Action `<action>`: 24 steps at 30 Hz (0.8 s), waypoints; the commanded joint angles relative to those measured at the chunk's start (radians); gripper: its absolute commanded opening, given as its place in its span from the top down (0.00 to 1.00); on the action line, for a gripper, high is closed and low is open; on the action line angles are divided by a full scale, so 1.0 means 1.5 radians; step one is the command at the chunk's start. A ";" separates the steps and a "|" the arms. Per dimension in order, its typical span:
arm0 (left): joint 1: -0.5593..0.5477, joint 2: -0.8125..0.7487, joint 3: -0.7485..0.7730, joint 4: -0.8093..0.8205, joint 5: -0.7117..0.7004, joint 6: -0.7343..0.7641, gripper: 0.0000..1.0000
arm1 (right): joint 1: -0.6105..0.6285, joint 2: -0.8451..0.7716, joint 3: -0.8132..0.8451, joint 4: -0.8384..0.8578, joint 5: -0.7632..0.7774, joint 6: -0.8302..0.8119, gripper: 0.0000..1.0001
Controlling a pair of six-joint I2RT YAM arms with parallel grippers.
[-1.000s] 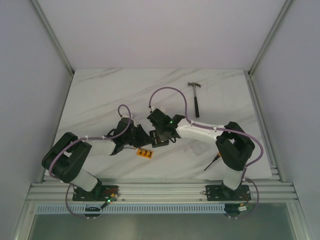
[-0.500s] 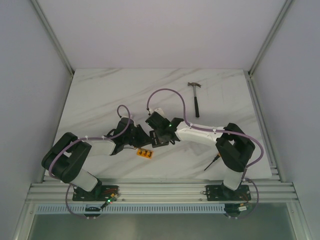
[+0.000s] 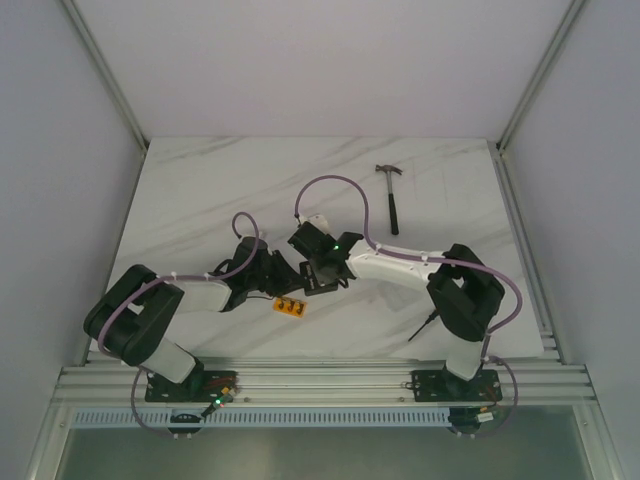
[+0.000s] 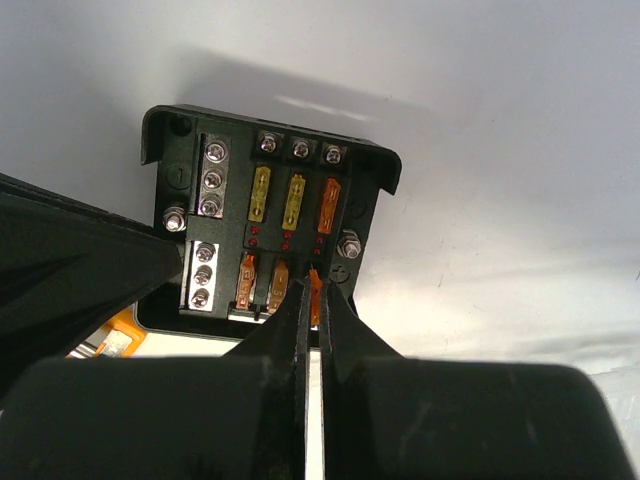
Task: Snap on the fuse box
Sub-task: Install the fuse at the fuse box base.
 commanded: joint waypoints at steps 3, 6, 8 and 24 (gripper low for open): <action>-0.010 0.026 0.003 -0.026 0.019 -0.002 0.69 | 0.002 0.063 -0.014 -0.109 -0.038 0.015 1.00; -0.009 0.023 0.010 -0.050 0.013 0.011 0.69 | 0.000 0.074 -0.029 -0.103 -0.042 -0.004 1.00; -0.006 0.020 0.016 -0.066 0.012 0.018 0.69 | -0.005 0.077 -0.039 -0.106 -0.044 -0.016 1.00; -0.004 0.013 0.019 -0.081 0.005 0.016 0.69 | -0.036 0.029 -0.036 -0.053 -0.096 -0.004 1.00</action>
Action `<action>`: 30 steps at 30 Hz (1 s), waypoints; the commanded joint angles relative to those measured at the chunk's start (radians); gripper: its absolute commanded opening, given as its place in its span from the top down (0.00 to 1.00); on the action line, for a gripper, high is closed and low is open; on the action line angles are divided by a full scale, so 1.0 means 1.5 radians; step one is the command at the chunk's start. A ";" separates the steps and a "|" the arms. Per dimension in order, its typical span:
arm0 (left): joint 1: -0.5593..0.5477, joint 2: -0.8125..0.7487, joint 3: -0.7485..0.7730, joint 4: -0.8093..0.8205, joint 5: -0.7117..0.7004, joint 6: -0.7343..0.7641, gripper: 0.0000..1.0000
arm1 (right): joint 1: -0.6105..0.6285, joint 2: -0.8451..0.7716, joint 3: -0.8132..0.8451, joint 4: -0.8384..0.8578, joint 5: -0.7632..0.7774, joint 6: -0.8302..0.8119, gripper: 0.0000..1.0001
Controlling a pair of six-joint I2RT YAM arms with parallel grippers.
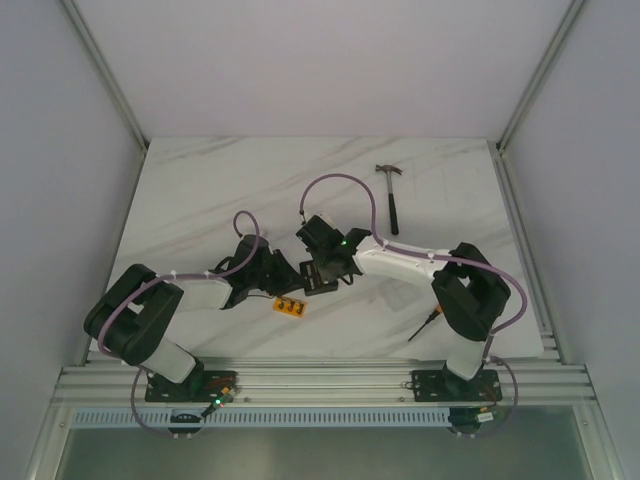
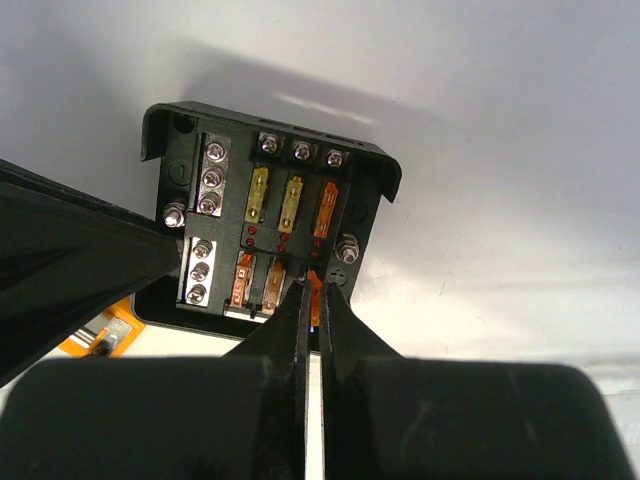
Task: Snap on the fuse box
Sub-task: Install the fuse at the fuse box base.
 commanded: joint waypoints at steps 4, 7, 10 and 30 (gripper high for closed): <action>-0.008 -0.002 -0.006 -0.041 -0.010 -0.002 0.69 | -0.002 0.031 0.002 -0.089 0.007 0.066 1.00; -0.011 -0.013 -0.014 -0.031 -0.019 -0.012 0.69 | 0.012 0.017 -0.004 -0.084 0.017 0.075 1.00; -0.014 -0.019 -0.024 -0.015 -0.022 -0.023 0.69 | 0.035 0.013 -0.023 -0.074 0.043 0.081 1.00; -0.021 -0.023 -0.029 -0.008 -0.037 -0.043 0.71 | 0.074 0.016 -0.069 -0.044 0.093 0.115 1.00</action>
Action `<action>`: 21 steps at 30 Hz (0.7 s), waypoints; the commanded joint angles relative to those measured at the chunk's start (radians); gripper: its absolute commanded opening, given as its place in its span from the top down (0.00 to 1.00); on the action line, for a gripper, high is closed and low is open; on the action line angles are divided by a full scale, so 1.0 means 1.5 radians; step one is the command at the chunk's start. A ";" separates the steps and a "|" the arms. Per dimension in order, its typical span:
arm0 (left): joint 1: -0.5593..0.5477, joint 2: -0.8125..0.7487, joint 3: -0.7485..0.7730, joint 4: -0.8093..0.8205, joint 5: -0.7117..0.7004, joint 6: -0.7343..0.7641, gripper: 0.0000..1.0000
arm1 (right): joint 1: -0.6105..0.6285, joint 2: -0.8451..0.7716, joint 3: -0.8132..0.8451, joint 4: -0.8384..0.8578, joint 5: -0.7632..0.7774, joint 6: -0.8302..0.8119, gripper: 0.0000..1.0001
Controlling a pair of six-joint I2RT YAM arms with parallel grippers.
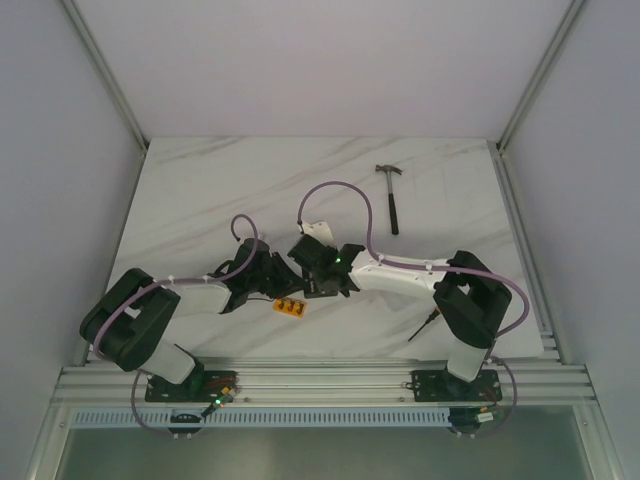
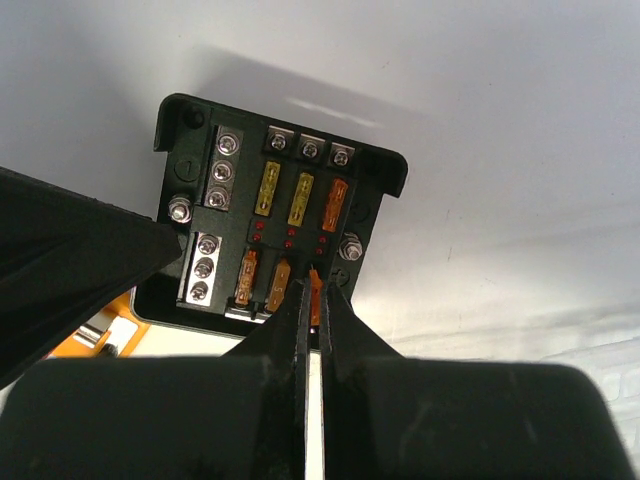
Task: Snap on the fuse box
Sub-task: Install the fuse at the fuse box base.
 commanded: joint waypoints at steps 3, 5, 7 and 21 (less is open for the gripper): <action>-0.006 -0.003 -0.009 -0.010 -0.006 -0.012 0.71 | -0.002 0.031 -0.012 -0.047 0.002 0.021 1.00; -0.006 -0.005 -0.008 -0.006 -0.006 -0.017 0.71 | -0.013 0.033 -0.001 -0.044 0.011 0.018 1.00; -0.006 -0.007 -0.008 -0.001 -0.007 -0.021 0.71 | -0.025 0.033 0.004 -0.032 0.007 0.011 1.00; -0.006 0.008 0.018 0.014 -0.012 -0.027 0.71 | -0.037 0.019 0.052 -0.046 -0.032 -0.018 1.00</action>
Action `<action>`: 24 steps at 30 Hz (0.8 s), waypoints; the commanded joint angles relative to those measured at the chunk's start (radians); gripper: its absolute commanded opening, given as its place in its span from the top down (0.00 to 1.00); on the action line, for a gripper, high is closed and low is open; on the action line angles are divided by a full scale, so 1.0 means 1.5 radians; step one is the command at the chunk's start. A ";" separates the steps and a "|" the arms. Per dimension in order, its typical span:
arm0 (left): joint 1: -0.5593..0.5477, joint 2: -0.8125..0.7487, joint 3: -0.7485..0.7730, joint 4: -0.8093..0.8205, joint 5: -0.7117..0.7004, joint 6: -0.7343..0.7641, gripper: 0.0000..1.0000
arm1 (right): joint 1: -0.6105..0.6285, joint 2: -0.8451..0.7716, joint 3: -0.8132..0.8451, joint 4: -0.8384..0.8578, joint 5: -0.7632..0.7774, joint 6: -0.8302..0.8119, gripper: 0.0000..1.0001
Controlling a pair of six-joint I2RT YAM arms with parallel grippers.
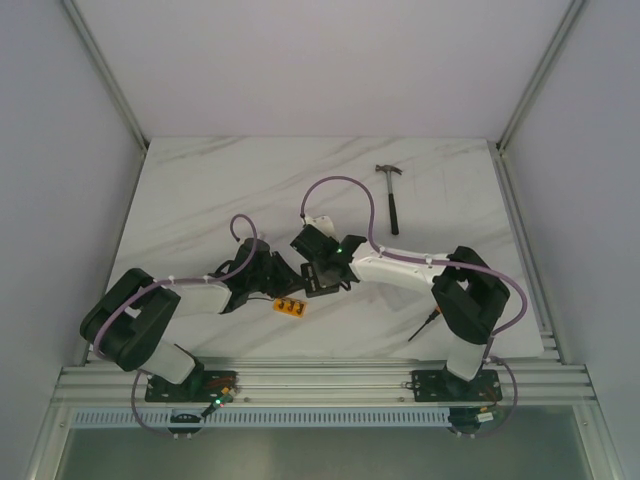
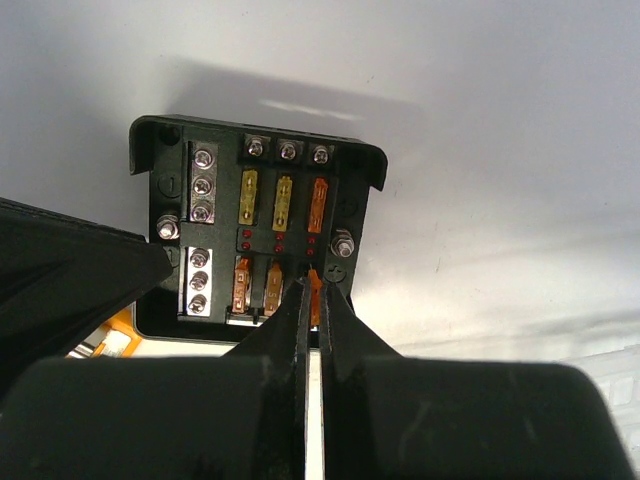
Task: Snap on the fuse box
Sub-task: Install the fuse at the fuse box base.
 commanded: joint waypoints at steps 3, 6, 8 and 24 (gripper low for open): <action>-0.003 0.009 0.017 0.006 -0.007 -0.008 0.71 | -0.005 -0.003 0.022 -0.021 -0.002 -0.017 1.00; -0.003 0.007 0.018 0.004 -0.010 -0.007 0.71 | -0.007 -0.016 0.022 -0.020 -0.001 -0.027 1.00; -0.003 0.006 0.017 0.003 -0.012 -0.007 0.71 | -0.006 -0.019 0.019 -0.016 0.001 -0.032 1.00; -0.003 0.002 0.013 -0.002 -0.016 -0.009 0.69 | -0.008 -0.036 -0.026 0.023 -0.010 -0.035 1.00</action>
